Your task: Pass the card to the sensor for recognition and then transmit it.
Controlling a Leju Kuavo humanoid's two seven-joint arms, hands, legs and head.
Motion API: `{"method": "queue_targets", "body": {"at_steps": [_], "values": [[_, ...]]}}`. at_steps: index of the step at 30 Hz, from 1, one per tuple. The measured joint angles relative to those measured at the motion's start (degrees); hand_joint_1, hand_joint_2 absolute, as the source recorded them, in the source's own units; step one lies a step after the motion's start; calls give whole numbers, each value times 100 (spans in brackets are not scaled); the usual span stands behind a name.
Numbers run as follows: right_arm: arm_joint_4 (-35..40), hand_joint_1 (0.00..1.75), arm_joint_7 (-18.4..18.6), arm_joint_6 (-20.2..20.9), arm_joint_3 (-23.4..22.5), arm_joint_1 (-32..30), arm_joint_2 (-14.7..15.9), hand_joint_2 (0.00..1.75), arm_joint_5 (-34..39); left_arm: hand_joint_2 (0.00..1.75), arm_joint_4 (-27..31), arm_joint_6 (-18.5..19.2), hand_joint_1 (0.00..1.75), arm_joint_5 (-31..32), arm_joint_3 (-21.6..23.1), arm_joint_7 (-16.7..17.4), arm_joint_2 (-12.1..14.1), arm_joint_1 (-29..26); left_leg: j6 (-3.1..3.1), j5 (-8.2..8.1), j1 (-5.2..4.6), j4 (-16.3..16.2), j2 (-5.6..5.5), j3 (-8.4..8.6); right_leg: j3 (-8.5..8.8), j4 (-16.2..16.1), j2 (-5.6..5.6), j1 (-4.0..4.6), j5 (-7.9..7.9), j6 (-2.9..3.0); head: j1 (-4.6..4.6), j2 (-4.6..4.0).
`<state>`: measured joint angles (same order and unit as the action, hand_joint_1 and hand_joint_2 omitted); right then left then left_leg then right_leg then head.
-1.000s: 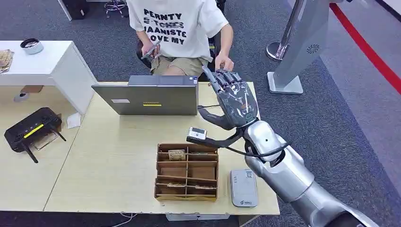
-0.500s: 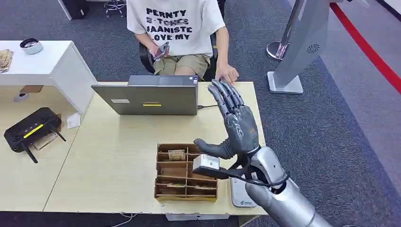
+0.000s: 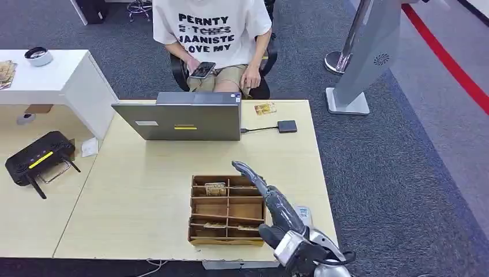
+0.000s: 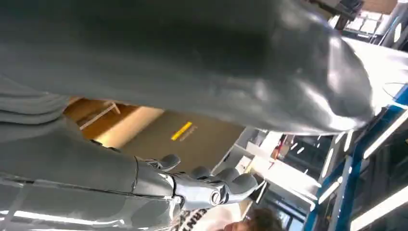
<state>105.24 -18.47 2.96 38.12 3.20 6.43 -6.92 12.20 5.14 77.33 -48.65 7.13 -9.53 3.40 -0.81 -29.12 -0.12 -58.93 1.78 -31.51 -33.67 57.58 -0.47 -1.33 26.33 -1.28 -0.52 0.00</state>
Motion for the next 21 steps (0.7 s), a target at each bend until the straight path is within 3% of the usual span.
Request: {"method": "queue_targets", "body": {"at_steps": [6,8,14,21], "values": [[-46,0,-366,1955,4,-132,4,0,1608,0,0,30,0,109,0,0,7,6,0,0,0,0,0,1,0,0,0,0,0,0,2,0],[-94,0,-398,2405,15,-196,4,0,1990,0,0,37,0,136,0,0,7,9,0,0,0,0,0,1,0,0,0,0,0,0,2,0],[-326,0,-505,2870,129,-245,4,0,2371,0,0,44,0,151,0,0,9,16,0,0,0,0,0,1,0,0,0,0,0,0,2,0],[-509,0,-551,3014,131,-275,2,0,2546,0,0,35,0,151,0,0,9,16,0,0,0,0,0,1,0,0,0,0,0,0,2,0]]}}
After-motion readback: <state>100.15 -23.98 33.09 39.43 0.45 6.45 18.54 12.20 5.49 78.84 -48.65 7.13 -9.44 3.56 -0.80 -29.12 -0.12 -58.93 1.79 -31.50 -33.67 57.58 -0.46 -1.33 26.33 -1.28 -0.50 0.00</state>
